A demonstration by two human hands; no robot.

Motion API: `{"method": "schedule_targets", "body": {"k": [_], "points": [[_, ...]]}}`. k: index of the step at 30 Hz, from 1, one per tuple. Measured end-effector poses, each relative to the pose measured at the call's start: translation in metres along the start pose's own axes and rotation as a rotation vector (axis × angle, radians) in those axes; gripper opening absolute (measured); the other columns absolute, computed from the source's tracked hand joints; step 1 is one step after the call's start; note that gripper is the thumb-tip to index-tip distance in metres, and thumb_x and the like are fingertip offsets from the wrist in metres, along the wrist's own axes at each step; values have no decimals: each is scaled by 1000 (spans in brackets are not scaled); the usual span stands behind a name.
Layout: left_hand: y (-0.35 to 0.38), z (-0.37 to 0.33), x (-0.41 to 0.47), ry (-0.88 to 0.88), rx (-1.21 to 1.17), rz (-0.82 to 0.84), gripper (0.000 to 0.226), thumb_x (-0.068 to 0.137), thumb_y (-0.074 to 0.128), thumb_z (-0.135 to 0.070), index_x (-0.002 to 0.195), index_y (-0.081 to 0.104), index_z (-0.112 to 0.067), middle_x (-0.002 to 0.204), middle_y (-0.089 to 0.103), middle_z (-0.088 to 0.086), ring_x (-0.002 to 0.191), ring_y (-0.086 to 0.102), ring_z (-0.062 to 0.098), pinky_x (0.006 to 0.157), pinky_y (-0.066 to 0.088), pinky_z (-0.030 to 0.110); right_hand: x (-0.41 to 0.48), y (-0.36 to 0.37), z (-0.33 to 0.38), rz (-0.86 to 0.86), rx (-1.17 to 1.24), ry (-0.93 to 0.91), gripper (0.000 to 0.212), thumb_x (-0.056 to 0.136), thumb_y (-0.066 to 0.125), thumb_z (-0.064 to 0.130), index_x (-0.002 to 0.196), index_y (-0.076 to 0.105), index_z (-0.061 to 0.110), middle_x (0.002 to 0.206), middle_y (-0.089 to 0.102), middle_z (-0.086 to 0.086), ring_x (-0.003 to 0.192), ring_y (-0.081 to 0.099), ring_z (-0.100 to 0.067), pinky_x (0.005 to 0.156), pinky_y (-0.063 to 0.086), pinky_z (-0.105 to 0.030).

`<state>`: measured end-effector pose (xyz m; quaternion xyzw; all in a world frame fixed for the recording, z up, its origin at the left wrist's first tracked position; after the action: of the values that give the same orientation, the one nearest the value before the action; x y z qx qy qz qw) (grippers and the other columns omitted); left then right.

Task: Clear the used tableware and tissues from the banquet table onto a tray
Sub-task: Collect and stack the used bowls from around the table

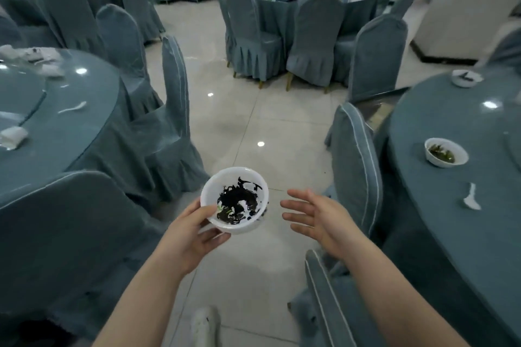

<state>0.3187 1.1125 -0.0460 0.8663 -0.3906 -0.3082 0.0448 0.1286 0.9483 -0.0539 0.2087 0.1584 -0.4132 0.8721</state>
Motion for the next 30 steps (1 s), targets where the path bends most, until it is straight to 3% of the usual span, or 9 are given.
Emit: {"method": "schedule_targets", "body": {"k": [5,9,14,18,22,30], "points": [[57,-31,82,-78,46,164,24,90,56,-11,113,60,-14,107,65,14,84,67,29,66,60,35,24,-45,30,-269,86,-79,38,102,36,39,114,64,17,105,74,-4,94,71,-23,78,53,-34],[101,-70,143,-97,158,340,18,88,60,-14,101,68,-23,91,70,5,76,66,23,76,55,34,49,-65,63,-450,143,-128,38,103,34,41,112,64,19,103,75,-1,93,71,-21,79,53,-34],[154,-127,206,-97,258,506,20,85,63,-17,84,76,-32,82,74,-2,66,70,15,66,56,31,77,-75,99,-682,286,-207,30,99,46,34,106,67,14,95,76,-5,82,70,-23,70,52,-33],[196,-151,247,-97,308,634,21,86,63,-18,100,71,-32,87,75,-3,68,71,16,64,56,30,85,-94,110,-834,390,-257,26,98,50,28,106,68,11,93,75,-9,79,69,-23,70,52,-34],[240,-154,278,-129,329,677,20,87,61,-15,101,69,-27,85,73,1,69,68,20,67,55,33,80,-122,109,-980,479,-266,21,96,53,22,104,67,9,89,75,-10,73,68,-22,64,54,-31],[341,-147,354,-169,346,711,21,89,60,-14,107,65,-24,92,71,7,77,70,25,68,54,35,117,-234,98,-1196,547,-145,18,95,58,21,108,64,11,99,71,-12,83,69,-26,66,52,-33]]}}
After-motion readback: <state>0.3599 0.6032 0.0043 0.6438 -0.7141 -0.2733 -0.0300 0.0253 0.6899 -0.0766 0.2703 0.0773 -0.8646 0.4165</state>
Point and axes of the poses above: each hand's wrist, its own x-axis towards the middle knuckle, its own y-axis out of the palm, z = x × y, the point moved 3 cm from there along x, towards the middle knuckle
